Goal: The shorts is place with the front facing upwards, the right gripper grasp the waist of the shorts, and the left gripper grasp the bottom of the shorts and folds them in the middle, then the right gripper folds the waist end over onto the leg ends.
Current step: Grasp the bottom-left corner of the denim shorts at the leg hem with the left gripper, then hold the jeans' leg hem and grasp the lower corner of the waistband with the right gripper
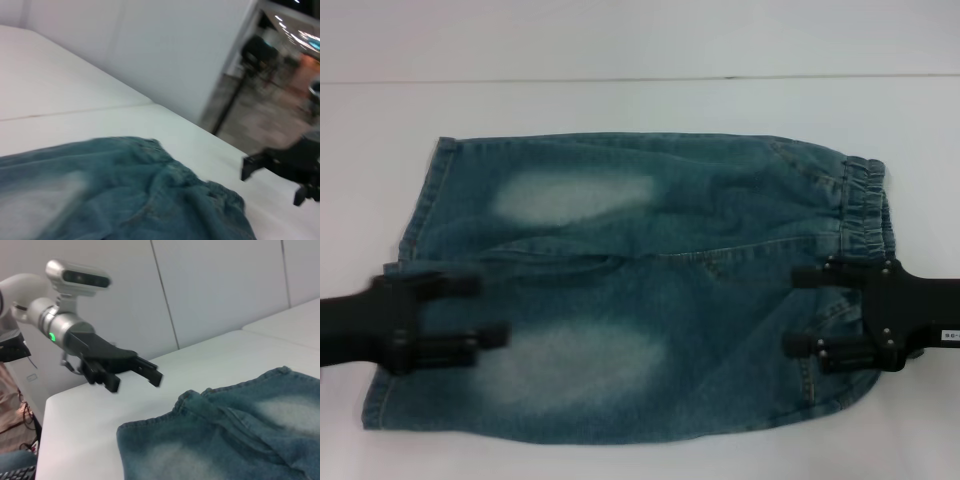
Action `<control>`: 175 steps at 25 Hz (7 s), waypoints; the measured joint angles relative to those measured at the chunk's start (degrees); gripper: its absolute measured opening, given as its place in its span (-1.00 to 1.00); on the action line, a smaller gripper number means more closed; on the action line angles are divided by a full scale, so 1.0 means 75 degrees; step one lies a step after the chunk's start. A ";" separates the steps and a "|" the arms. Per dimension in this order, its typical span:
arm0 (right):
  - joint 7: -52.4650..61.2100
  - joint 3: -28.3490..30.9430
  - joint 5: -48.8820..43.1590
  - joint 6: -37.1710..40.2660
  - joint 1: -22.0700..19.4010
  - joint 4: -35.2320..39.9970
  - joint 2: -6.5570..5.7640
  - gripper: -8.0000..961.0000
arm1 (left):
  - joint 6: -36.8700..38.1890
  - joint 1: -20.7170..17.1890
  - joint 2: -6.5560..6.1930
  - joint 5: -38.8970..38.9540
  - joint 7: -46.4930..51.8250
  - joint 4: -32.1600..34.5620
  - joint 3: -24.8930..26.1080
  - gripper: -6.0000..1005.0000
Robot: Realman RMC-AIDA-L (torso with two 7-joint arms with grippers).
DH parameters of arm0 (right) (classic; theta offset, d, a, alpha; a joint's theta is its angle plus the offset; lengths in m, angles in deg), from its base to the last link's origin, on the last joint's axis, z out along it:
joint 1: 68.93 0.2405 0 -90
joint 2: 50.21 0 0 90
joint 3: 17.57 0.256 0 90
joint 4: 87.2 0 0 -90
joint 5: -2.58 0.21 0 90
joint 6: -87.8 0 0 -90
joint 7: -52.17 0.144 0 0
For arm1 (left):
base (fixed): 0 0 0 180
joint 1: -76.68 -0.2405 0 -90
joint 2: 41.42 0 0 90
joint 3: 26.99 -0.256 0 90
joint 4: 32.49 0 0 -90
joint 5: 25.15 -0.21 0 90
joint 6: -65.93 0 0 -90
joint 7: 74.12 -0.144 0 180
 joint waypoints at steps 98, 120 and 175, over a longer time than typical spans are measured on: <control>-0.0015 0.0329 -0.0048 -0.0338 -0.0063 0.0040 -0.0043 0.96 | -0.0262 0.0243 -0.0161 -0.3806 0.2209 0.0281 0.1544 0.68; 0.0030 0.0340 -0.0043 -0.0339 -0.0074 0.0039 -0.0035 0.96 | -0.0673 0.0317 -0.0067 -0.3994 0.2358 0.0535 0.0678 0.19; 0.7157 0.1623 -0.2707 0.0010 0.0610 0.0280 -0.1593 0.78 | -0.0797 0.0740 0.0302 -0.3931 0.2858 0.0566 0.0922 -0.95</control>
